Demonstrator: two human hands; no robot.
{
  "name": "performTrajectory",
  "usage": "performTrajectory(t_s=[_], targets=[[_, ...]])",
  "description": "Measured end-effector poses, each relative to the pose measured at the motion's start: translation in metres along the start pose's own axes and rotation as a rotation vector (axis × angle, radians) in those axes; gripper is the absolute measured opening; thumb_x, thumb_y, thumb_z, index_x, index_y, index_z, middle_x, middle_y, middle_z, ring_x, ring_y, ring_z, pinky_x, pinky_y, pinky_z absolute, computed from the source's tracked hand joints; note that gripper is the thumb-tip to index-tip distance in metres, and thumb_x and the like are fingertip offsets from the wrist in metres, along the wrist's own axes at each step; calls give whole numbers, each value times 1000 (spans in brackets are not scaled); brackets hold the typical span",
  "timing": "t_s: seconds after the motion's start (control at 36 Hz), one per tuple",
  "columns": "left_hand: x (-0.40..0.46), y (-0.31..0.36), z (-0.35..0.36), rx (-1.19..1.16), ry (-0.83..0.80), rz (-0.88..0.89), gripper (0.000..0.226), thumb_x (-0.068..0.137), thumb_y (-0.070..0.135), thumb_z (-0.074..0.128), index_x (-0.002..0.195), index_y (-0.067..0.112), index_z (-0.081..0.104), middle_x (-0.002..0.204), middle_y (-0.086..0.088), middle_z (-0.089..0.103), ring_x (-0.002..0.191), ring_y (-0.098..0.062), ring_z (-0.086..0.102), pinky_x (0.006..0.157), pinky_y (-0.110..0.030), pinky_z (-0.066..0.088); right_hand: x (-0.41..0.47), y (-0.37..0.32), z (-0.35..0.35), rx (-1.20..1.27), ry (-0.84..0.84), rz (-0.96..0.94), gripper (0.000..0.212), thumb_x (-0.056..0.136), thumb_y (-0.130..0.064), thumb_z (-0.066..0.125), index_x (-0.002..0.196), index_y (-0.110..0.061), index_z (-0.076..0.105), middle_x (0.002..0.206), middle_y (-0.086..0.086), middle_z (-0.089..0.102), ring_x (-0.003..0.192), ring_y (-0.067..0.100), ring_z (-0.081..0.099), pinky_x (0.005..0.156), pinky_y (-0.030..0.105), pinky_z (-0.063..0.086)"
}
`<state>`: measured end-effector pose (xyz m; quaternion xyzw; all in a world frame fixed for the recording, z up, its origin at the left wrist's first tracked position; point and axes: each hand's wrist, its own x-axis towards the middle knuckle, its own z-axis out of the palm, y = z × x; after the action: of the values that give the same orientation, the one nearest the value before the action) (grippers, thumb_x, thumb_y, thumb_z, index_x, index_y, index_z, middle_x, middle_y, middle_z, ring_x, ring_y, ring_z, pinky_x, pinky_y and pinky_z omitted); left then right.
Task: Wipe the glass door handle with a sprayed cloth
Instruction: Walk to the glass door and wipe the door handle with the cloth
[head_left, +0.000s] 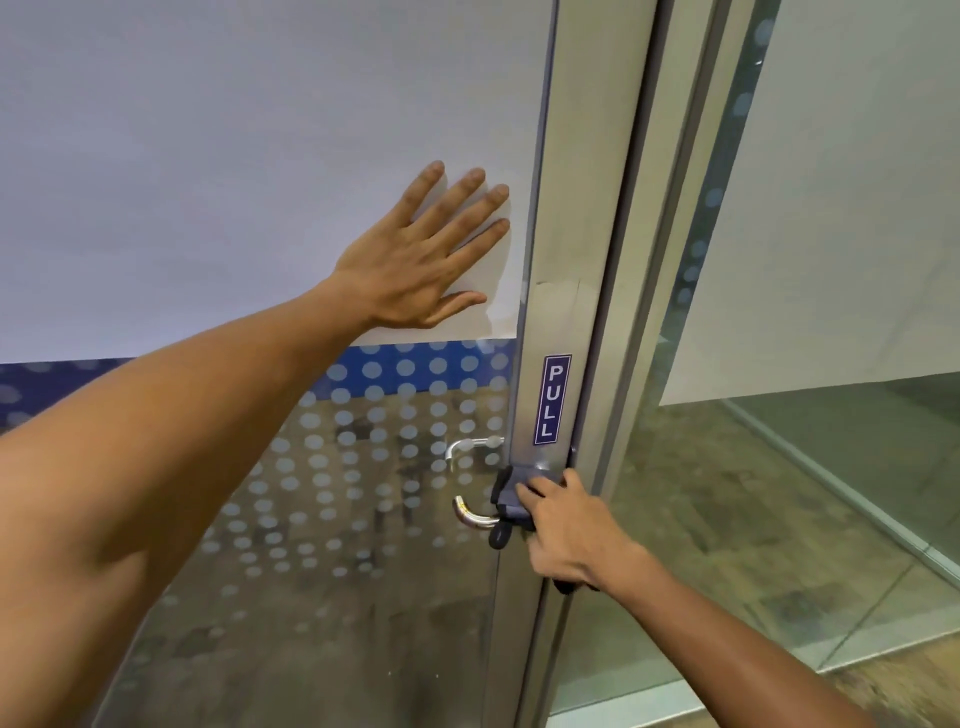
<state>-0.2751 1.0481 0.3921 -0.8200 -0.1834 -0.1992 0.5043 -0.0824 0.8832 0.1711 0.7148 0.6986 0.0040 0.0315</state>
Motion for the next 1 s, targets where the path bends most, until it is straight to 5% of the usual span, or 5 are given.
performTrajectory(t_s=[0.17,0.36,0.58,0.89,1.0], targets=[[-1,0,1,-4,7,-3,84,99,68,3,162,12,1,170,-16,-1,157,-38,0,126,-59,3,3,29,-20,-138,-415,-187,111,79,-8,66,157,-22,-12,167,3,-8,149,41,0,115,50,33],[0,0,2,-9,-3,-9,84,99,68,3,162,13,1,170,-16,-1,157,-38,0,125,-58,3,27,47,2,-343,58,-455,54,84,-27,64,134,-21,45,127,4,58,105,26,59,86,38,53],[-1,-1,2,7,10,-2,83,100,68,7,162,12,2,170,-17,1,157,-40,3,124,-59,4,37,20,6,-320,141,-405,34,71,-35,61,100,-19,57,96,2,66,97,25,54,95,45,35],[1,-1,5,8,1,-1,85,99,70,5,162,13,3,170,-17,0,157,-40,1,124,-59,2,44,-21,15,19,74,-283,35,89,-47,53,104,-16,45,98,7,68,91,29,64,91,46,40],[1,-2,5,-2,3,-3,86,98,70,6,162,13,2,170,-17,0,157,-40,2,124,-59,2,48,-62,23,60,284,-22,38,98,-53,40,98,-17,51,83,7,72,80,29,67,92,48,38]])
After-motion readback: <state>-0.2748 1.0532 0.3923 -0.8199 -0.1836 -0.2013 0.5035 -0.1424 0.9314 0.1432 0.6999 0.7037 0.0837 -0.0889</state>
